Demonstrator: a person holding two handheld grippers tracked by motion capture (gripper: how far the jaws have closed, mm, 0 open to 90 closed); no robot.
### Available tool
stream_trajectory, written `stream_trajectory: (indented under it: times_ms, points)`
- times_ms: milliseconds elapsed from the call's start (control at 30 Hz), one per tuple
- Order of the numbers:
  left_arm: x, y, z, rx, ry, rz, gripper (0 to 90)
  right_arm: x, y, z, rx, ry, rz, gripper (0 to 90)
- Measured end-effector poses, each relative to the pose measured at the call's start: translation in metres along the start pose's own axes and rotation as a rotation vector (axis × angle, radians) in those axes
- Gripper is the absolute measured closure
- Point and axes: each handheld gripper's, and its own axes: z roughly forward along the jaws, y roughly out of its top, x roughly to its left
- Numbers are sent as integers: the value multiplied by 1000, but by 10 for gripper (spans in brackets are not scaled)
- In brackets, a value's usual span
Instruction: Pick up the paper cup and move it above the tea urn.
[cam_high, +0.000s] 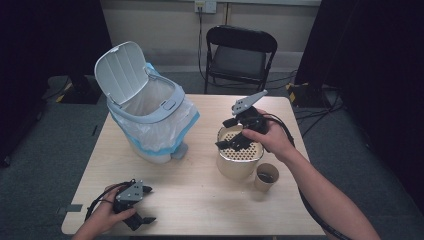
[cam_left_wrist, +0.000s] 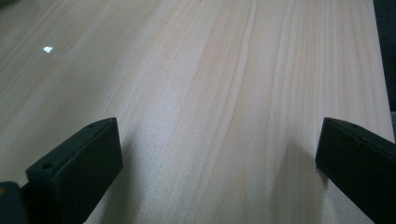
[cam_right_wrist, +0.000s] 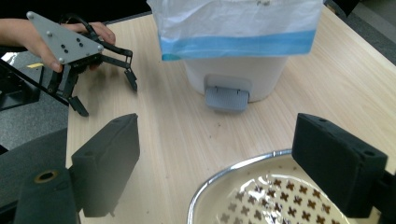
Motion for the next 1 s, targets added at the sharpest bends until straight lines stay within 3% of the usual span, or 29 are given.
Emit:
stream_trajectory:
  times_ms: [600,1000]
  points:
    - [0,0,0,1,-1,-1,0,4,-39,-28,-12,-37,46,149]
    - [0,0,0,2,-1,-1,0,3,-76,-45,-10,-63,90,149]
